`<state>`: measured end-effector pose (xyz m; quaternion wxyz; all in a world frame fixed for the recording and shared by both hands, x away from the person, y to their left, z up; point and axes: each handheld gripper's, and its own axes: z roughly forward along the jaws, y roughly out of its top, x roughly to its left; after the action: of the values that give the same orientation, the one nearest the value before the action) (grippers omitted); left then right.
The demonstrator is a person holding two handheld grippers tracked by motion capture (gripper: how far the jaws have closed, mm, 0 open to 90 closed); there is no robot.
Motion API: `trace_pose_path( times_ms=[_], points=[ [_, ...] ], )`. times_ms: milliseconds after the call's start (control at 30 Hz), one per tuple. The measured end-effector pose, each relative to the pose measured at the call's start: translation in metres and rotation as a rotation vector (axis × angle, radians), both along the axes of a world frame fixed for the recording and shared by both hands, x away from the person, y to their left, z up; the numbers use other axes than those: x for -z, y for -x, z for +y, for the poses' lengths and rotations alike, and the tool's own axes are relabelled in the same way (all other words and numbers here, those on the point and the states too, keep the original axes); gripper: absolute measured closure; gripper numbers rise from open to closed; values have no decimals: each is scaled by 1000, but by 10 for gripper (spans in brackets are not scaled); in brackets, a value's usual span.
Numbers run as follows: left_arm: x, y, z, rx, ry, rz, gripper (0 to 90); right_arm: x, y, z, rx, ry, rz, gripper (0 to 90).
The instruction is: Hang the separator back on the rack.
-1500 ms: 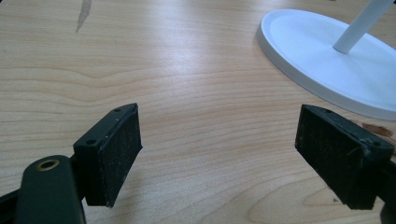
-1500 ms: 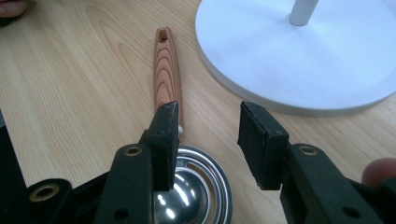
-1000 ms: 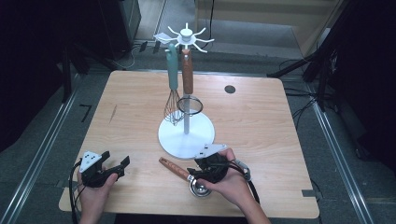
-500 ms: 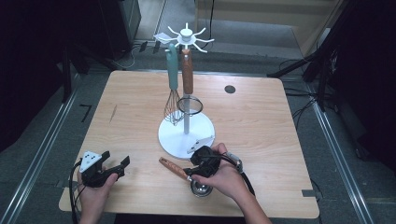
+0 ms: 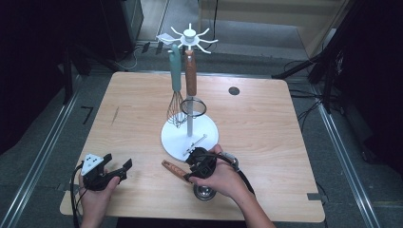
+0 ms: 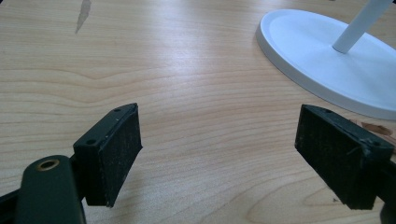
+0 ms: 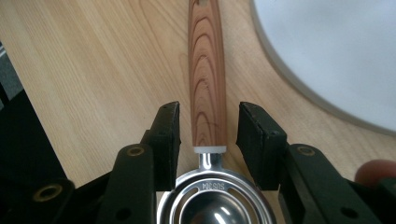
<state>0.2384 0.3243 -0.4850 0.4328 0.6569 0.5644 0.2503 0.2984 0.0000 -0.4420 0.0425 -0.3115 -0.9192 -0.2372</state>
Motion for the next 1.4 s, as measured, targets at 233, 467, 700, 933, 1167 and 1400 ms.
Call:
trace_pose_path(
  times_ms=[233,467,700,933,1167,1400],
  points=[
    [0,0,0,1,-1,1,148,4,-2,8,-18,64,26,640],
    [0,0,0,-1,-1,0,148,9,-1,18,-31,141,37,649],
    [0,0,0,-1,-2,1,148,12,-1,26,-41,206,13,675],
    [0,0,0,0,-1,0,148,16,4,34,-80,272,-55,694],
    [0,0,0,-1,-3,3,148,15,8,41,-80,324,-73,706],
    [0,0,1,-4,-2,2,148,15,14,41,-70,303,-90,708]
  ],
)
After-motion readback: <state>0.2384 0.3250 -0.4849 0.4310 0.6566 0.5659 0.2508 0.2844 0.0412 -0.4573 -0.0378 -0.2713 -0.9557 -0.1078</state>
